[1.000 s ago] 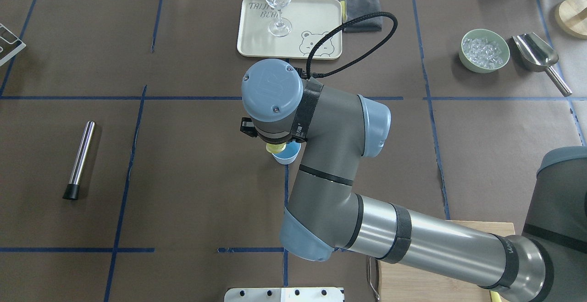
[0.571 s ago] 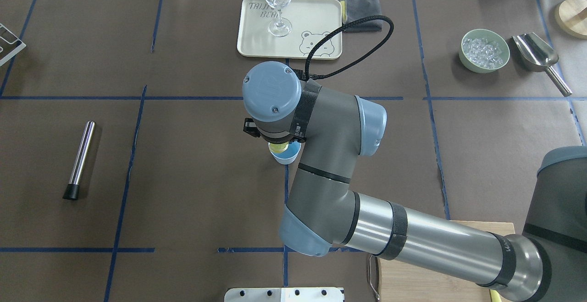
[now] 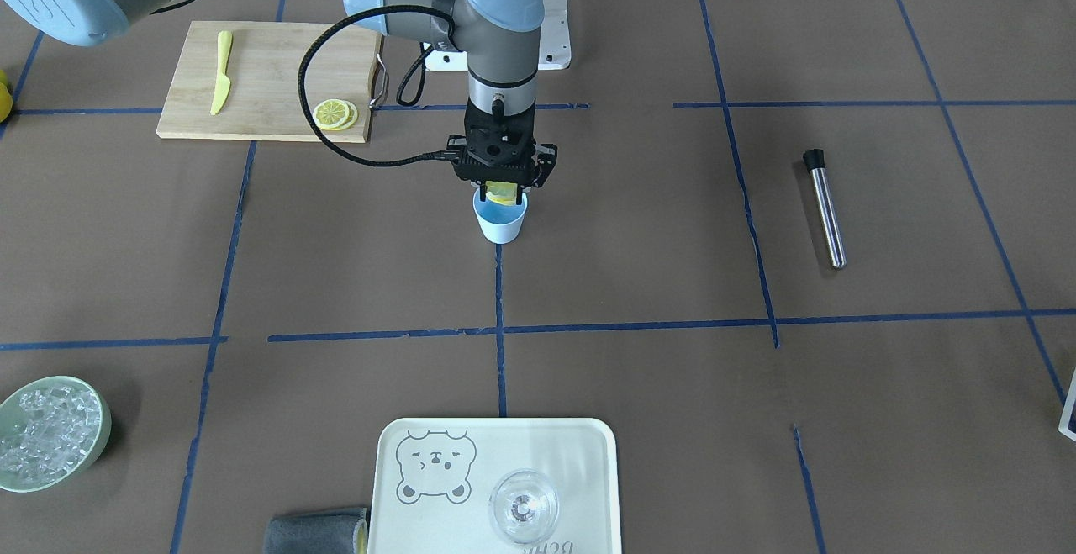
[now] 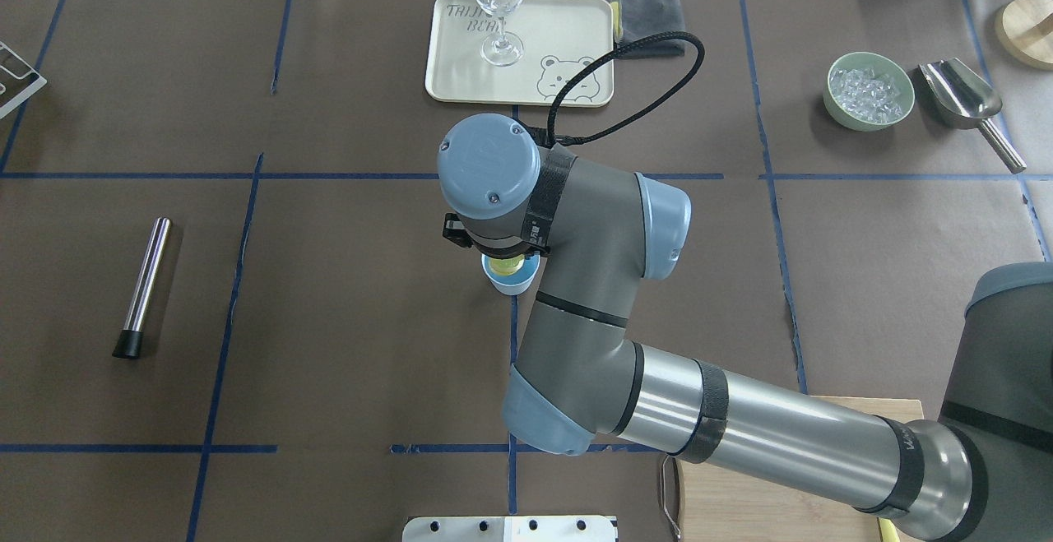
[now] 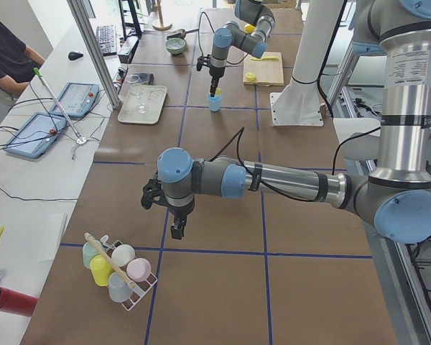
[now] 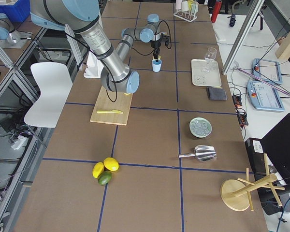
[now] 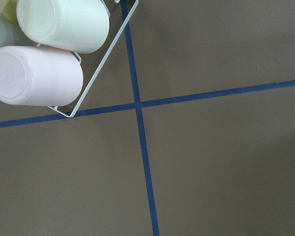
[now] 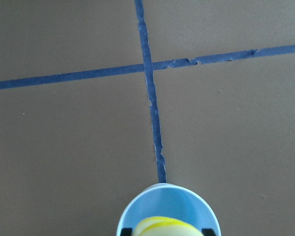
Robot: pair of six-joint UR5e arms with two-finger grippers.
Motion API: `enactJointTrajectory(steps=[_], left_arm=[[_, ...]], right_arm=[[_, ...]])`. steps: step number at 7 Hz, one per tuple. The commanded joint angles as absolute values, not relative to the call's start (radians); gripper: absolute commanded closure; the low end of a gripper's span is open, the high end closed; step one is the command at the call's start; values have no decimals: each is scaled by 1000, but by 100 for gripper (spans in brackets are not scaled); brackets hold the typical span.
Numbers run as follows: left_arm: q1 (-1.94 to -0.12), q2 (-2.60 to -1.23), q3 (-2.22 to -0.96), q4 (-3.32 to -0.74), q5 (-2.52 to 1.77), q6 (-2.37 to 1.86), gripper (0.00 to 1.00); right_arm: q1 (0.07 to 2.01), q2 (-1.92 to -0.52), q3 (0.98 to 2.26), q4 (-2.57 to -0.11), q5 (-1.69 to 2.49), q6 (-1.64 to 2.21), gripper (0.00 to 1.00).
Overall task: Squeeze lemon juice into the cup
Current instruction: 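Lower the lemon slice into the blue cup and release it, then raise the right gripper from the cup while the left arm reaches for the muddler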
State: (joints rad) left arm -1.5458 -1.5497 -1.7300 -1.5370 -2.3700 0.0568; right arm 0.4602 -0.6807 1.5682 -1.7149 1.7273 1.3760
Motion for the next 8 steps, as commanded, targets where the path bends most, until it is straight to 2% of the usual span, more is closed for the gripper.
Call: enactJointTrajectory(steps=[1,5,8], left_arm=[[-1545,-1551,-1727,-1537,-2370,57,0],[-1545,-1552,-1730,-1537,-2370,54,0],[-1485,-1595,-1784,-1481,-2353,23,0]], right_arm=[[466,-677,1569,-1715,1729,1370,0],[483,-676,1586,-1717,1747,1368,0],[608,-727,1711,-1856,1828,1200,0]])
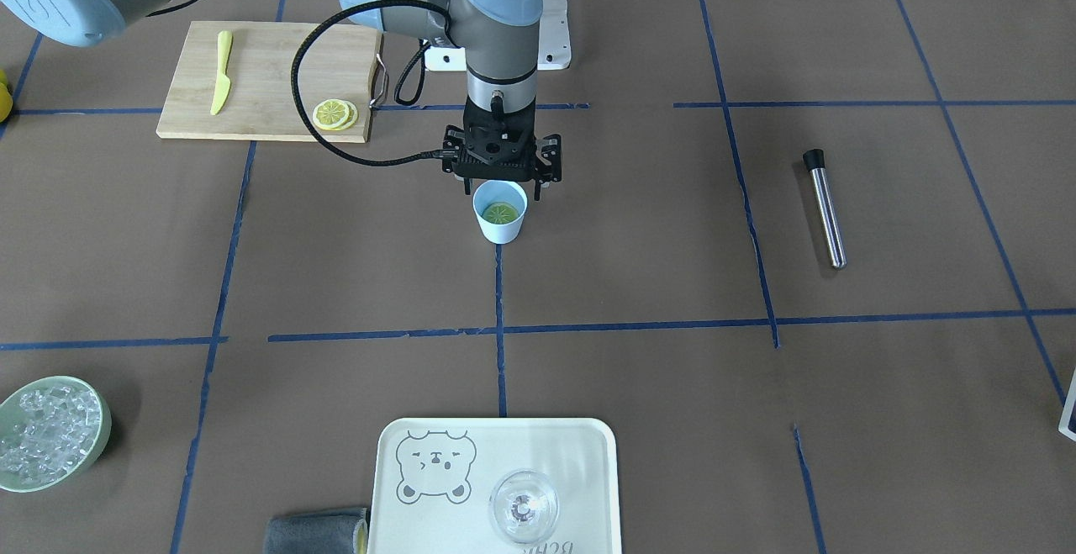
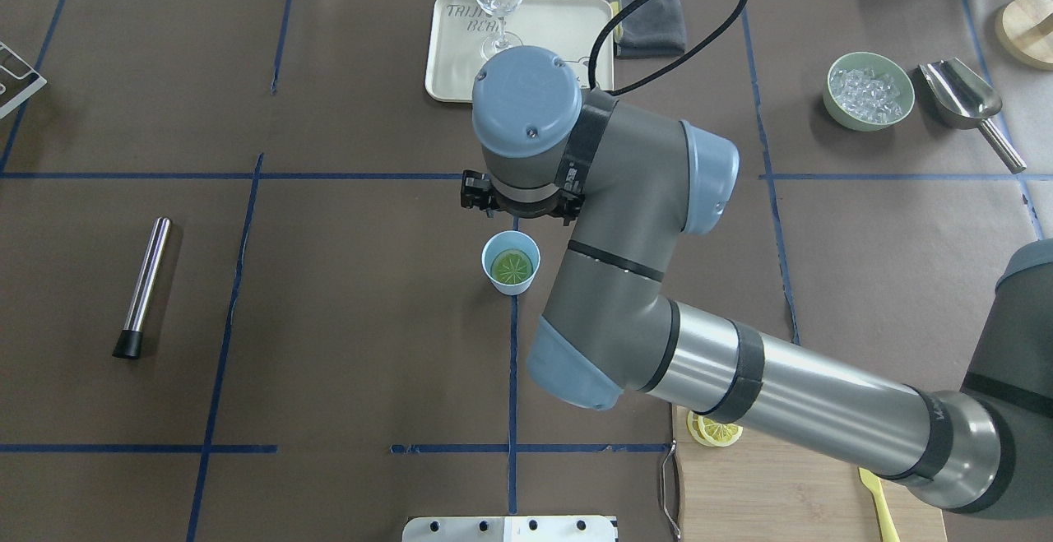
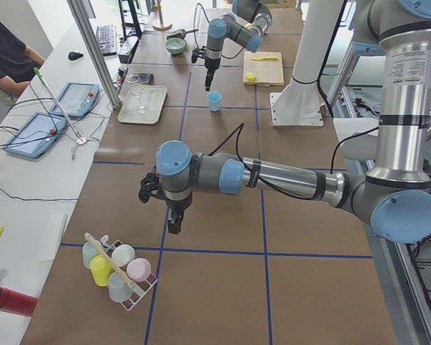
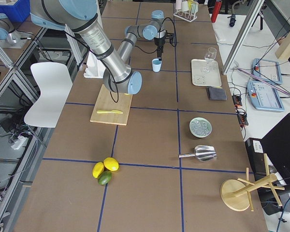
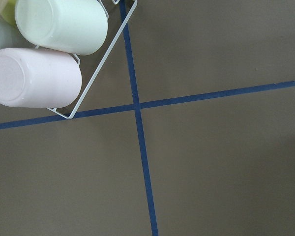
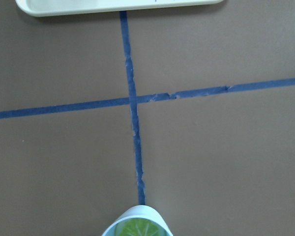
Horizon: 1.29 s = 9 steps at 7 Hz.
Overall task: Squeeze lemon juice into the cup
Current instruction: 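Raise the right gripper from the cup while the left arm reaches for the muddler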
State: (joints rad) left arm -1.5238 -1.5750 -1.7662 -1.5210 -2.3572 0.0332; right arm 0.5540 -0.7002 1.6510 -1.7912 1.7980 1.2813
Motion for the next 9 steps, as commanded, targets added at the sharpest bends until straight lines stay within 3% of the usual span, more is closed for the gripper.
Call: enactJointTrajectory(steps=[1,4,9], left_arm=[[-1427,-1674,-1802,-1338,-2330,23,0],[-1342,-1868,-1789,-1004,-2313,21,0],[-1108,-1859,-1665,-1031,-2411,21,0]], right_arm=[[685,-820,1800,-1856,1898,1128,0],[889,-1006,1934,-1853,2066,866,0],[1254,-1235,1933,-1848,2338,369,0]])
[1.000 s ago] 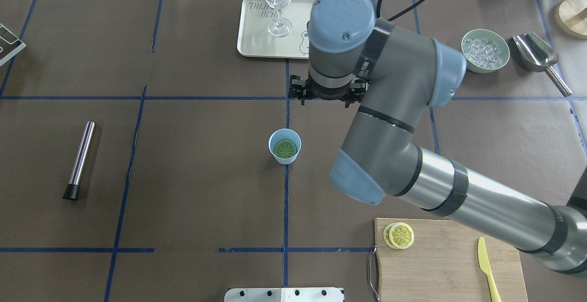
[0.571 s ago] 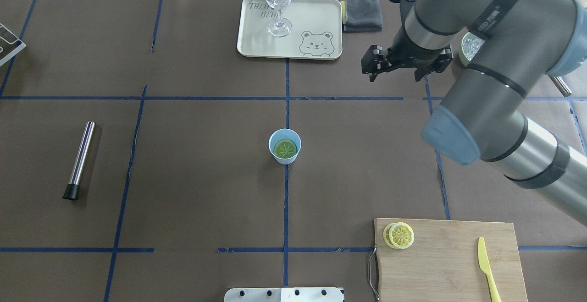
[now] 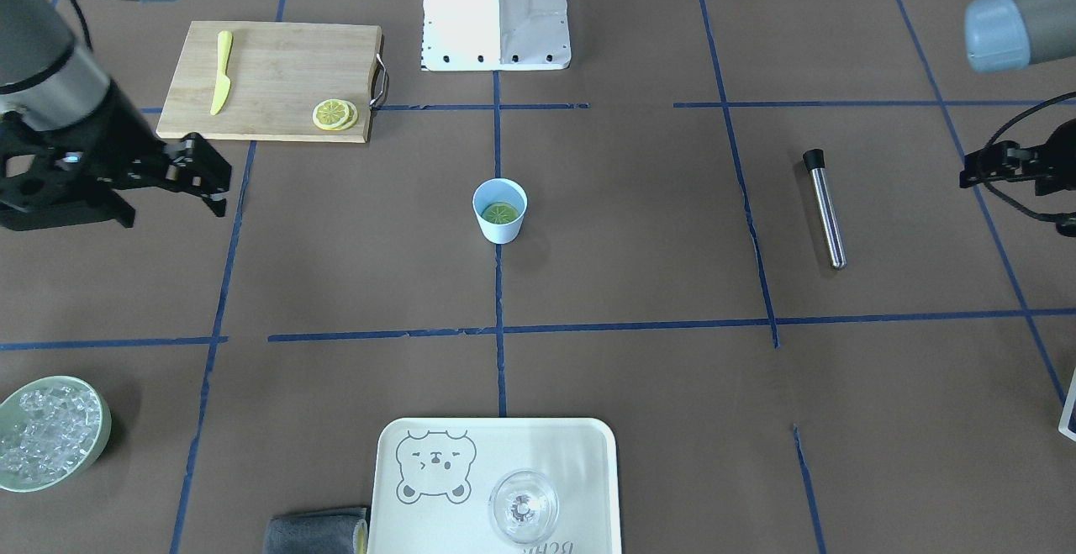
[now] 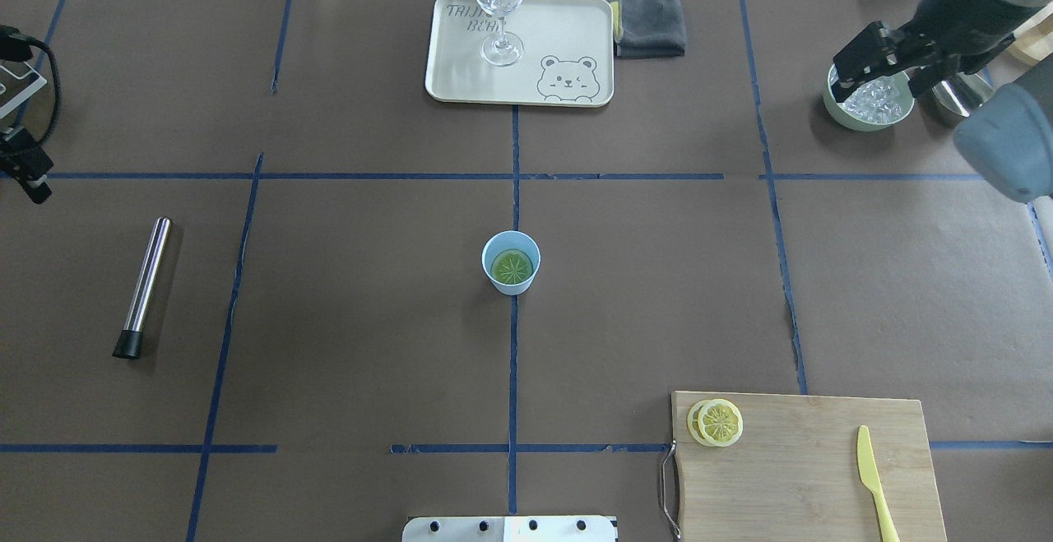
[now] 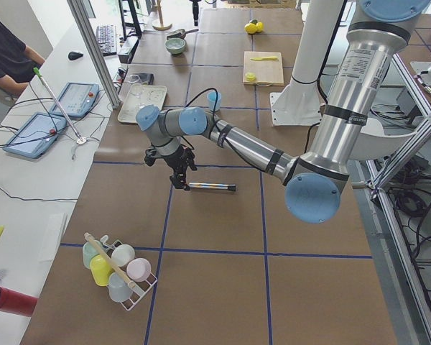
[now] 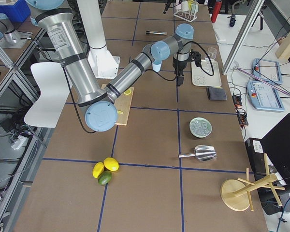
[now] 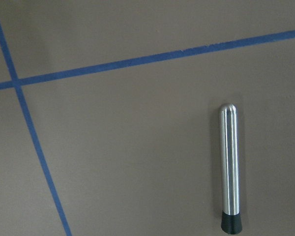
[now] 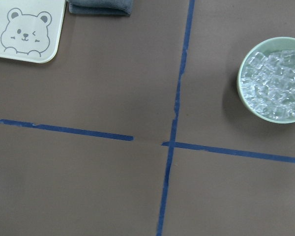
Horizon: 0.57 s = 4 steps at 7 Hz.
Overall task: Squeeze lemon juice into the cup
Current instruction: 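Raise the right gripper from the cup while the left arm reaches for the muddler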
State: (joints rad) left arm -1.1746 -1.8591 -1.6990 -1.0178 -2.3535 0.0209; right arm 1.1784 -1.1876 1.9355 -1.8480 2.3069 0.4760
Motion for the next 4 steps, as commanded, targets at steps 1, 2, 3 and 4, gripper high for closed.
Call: enactJointTrajectory(steps=[1,2,3,4], left_arm=[[-1068,-1859,-1643,-1048,-2425,20,0],[-1057,-1859,-1619,-1084,-2431,-6,0],[-1016,-1859,-1594,-1151,-2453,-79,0],[-985,-1859,-1570,-1219,-2453,-159,0]], right_arm=[[1279,-1279,1928,-1848,2336,280,0],[1305,-1320,1928,-1847,2335,208,0],[1324,-1324,1931,-1848,2341,203,0],[1331,-1325,1931,-1848,2347,202,0]])
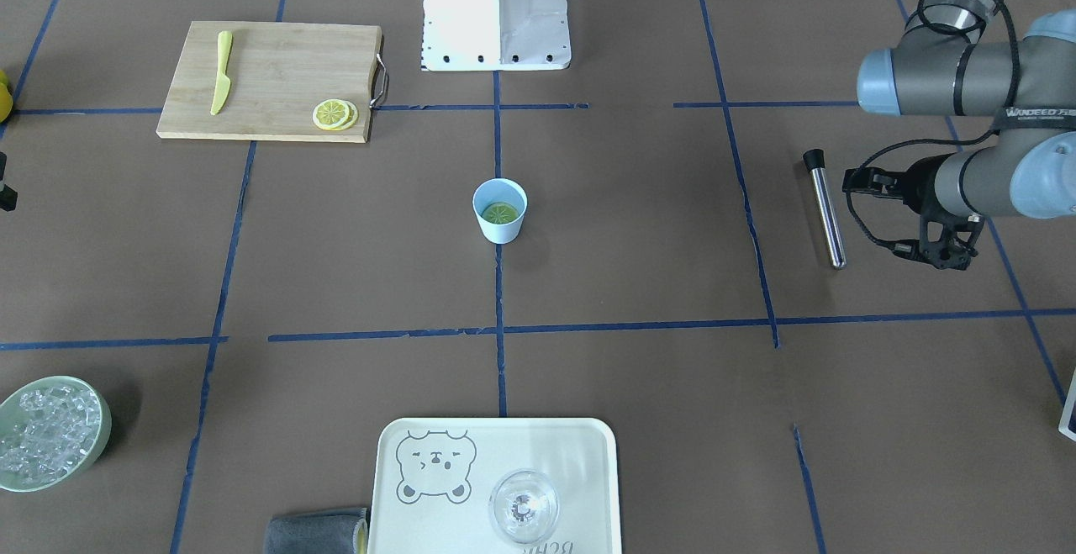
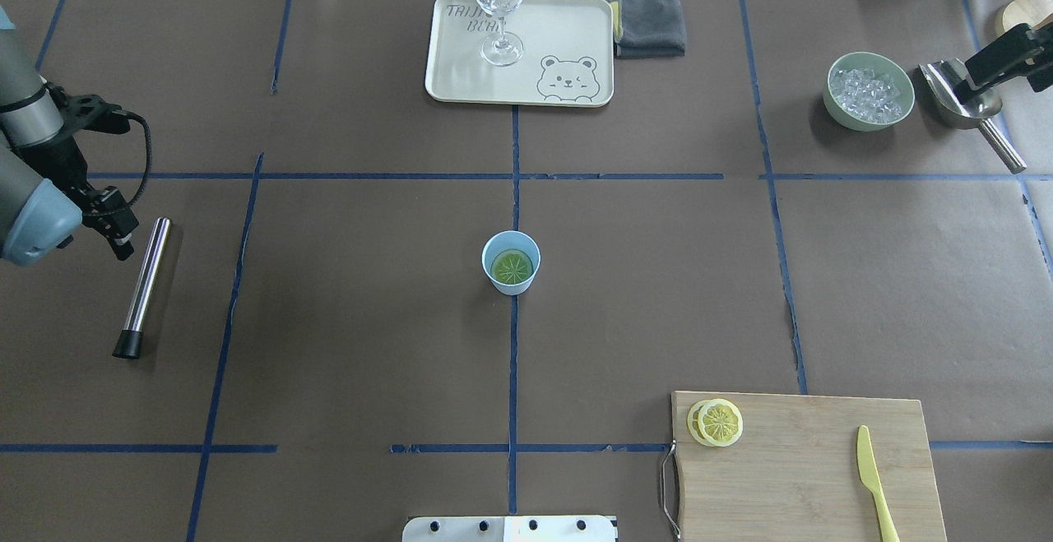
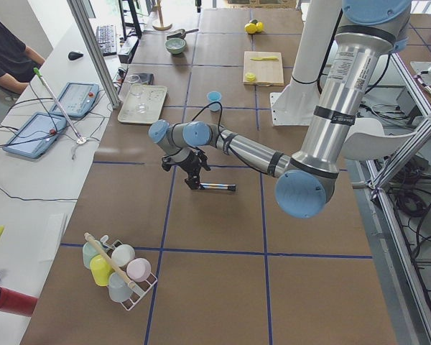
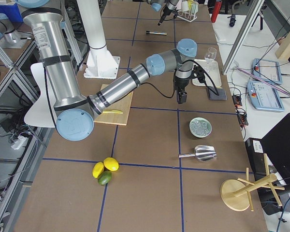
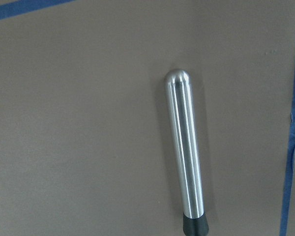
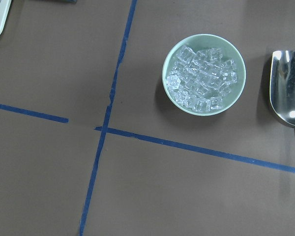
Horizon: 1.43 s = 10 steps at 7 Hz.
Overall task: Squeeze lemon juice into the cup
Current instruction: 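Lower the left gripper over the steel muddler stick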
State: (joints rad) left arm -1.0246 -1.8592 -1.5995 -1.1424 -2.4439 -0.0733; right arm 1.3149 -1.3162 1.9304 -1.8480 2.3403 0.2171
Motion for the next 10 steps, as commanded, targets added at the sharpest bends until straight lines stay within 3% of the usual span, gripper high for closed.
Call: enactJointTrajectory(steps=[1,10], left_arm=[[-974,-1859,-1540,-1277,-2453,-208,0],[-960,-1859,-1471,-1391,-2445,-324,0]], right_arm=[[1331,-1325,1931,-1848,2347,202,0],[1336,-1325,1947,-1847,2349,204,0]])
